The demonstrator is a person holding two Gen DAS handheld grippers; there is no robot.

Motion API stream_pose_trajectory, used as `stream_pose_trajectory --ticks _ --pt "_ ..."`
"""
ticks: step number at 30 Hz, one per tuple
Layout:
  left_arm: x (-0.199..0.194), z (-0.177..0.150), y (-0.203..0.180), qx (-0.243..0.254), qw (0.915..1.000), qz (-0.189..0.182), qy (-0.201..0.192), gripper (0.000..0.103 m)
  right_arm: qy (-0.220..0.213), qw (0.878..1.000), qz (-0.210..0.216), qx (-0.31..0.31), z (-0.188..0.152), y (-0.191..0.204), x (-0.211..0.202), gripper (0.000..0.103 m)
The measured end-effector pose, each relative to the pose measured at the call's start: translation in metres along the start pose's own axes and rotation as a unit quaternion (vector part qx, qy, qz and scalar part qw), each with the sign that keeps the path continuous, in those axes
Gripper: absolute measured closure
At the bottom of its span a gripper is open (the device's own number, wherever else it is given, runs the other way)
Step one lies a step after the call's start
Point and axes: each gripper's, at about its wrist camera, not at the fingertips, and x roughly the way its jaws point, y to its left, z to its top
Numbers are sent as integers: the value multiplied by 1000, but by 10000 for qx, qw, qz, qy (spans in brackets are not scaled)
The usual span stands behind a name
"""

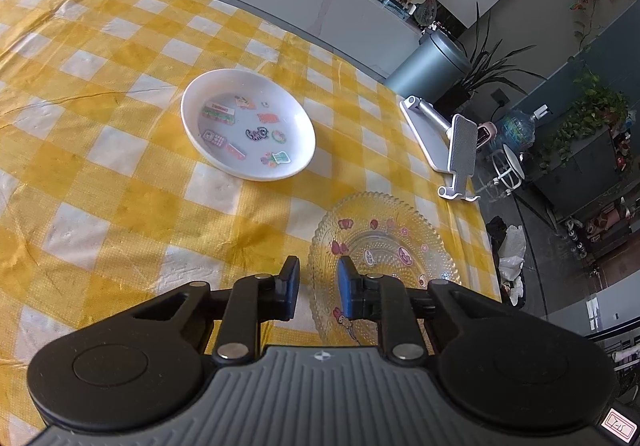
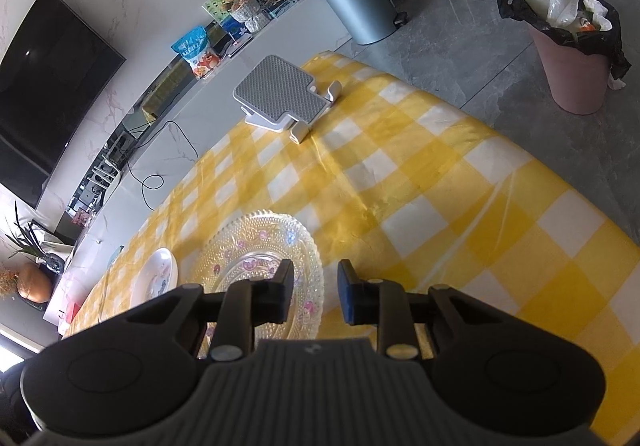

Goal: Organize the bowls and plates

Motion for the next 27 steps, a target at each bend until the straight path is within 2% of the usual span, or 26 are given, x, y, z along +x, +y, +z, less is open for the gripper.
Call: stream_pose_trajectory --ticks 1,3,8,16,27 --pt "1 1 0 21 10000 11 -3 85 -6 10000 -6 11 0 0 0 79" --pt "3 2 -1 49 10000 44 25 92 78 10000 25 45 -1 0 3 92" --pt "2 1 -3 171 9998 107 -28 94 65 10000 -17 10 -3 1 3 97" --pt "-23 -4 -1 217 9993 277 -99 94 207 9994 260 111 -5 4 -9 99" --pt "-91 -35 18 76 9990 339 -267 95 472 9967 653 -36 -42 17 -52 99"
